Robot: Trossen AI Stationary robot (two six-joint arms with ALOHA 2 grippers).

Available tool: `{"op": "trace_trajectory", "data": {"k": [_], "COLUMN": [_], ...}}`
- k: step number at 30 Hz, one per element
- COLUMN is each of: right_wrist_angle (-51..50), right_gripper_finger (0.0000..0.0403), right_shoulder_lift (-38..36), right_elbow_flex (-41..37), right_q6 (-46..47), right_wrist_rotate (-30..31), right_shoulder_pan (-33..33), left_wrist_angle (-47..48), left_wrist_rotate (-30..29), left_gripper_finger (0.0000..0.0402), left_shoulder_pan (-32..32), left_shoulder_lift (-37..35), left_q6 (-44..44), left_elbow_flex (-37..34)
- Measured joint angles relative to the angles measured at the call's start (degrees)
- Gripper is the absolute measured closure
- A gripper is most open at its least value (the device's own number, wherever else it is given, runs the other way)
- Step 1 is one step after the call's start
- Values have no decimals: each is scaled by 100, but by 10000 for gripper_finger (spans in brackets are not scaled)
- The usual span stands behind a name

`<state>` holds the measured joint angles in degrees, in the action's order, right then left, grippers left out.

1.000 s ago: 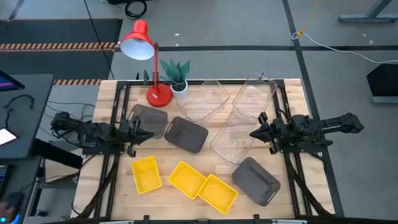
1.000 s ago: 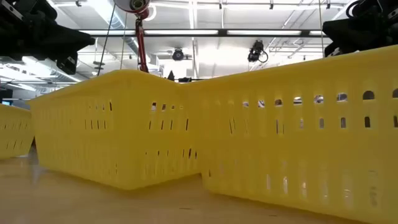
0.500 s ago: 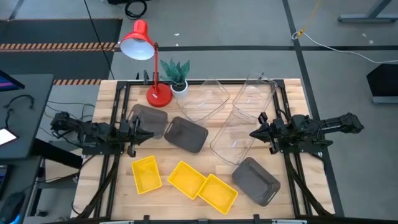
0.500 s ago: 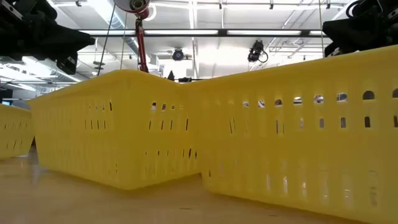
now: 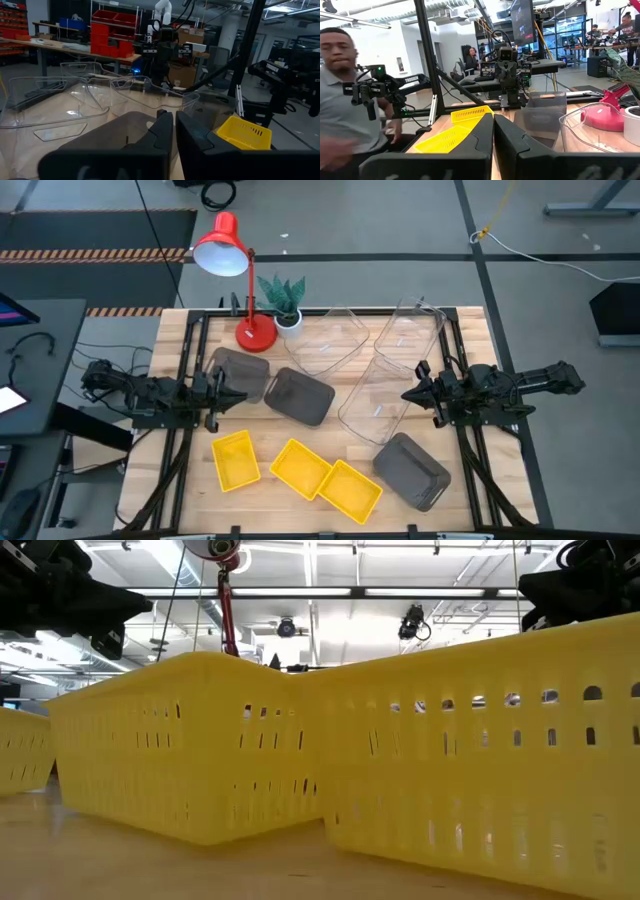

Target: Stack baskets by color

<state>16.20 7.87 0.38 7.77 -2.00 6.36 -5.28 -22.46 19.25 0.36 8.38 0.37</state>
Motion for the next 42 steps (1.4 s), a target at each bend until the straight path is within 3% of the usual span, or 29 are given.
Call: {"op": "trace_trajectory", "data": {"k": [15,18,22,26,34,42], "right_wrist_angle": [-1,111,920,1762,2153,2150], "right_gripper_finger": [384,384,384,384,384,384], "right_shoulder_lift": [0,1,1,1,-1,0], "right_elbow_flex": [0,0,0,-1,-1,-1], "right_q6": [0,-229,-847,-893,-178,-156], "right_wrist_rotate": [0,50,572,1047,3112,3089], "right_shoulder_pan": [-1,1,-3,-4,-12,-12], "left_wrist_angle": [-1,-2,1,0,1,0], "left_wrist_rotate": [0,0,0,0,0,0], "left_gripper_finger": [376,374,369,367,376,367], "left_shoulder_pan": [-1,-1,-7,-7,-7,-7], "left_shoulder_lift": [0,0,-1,0,-1,-1], "left_q6": [16,344,406,-16,-426,-454], "left_elbow_flex": [1,0,0,1,1,0]}}
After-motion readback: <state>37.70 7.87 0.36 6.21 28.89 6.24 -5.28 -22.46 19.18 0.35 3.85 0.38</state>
